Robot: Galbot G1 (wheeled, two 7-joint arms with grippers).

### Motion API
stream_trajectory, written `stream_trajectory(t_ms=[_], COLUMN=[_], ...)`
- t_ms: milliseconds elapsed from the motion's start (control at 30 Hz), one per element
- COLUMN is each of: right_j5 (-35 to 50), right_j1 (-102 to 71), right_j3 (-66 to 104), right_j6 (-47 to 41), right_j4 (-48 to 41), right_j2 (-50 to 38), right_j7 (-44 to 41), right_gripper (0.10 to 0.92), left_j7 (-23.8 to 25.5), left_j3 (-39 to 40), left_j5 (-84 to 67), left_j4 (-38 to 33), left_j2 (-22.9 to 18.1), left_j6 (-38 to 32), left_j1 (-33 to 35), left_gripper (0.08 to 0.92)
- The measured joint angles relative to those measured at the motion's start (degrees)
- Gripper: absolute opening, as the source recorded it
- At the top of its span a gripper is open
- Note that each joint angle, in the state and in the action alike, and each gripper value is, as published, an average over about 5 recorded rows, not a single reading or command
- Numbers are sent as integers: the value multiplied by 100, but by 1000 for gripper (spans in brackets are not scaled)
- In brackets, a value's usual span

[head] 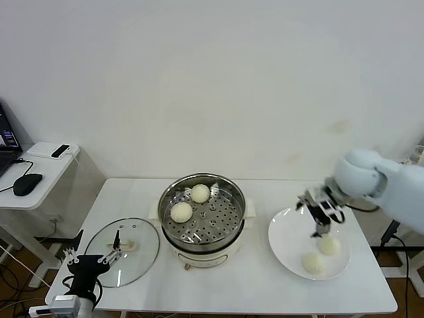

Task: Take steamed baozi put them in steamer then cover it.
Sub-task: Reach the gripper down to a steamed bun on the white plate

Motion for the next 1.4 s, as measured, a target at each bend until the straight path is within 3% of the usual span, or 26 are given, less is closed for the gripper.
stream_trajectory(t_ms=[433,1200,1400], right_j5=[-639,-1133,-1128], right_j1=[-1886,-3392,-3472], right_j3=[1116,2213,2273], right_j6=[18,-74,-128], right_j4=[43,-881,-943], right_j2=[-403,288,322], right_j7=[163,460,431], right_gripper=[823,820,753], left_j7=[12,9,8], left_j3=[21,-118,-123], left_j5=[26,58,58], left_j4=[2,-8,-5], left_j2=[-83,-166,-167], left_j6=[22,41,43], left_j1=[33,114,110], left_gripper=[823,823,823])
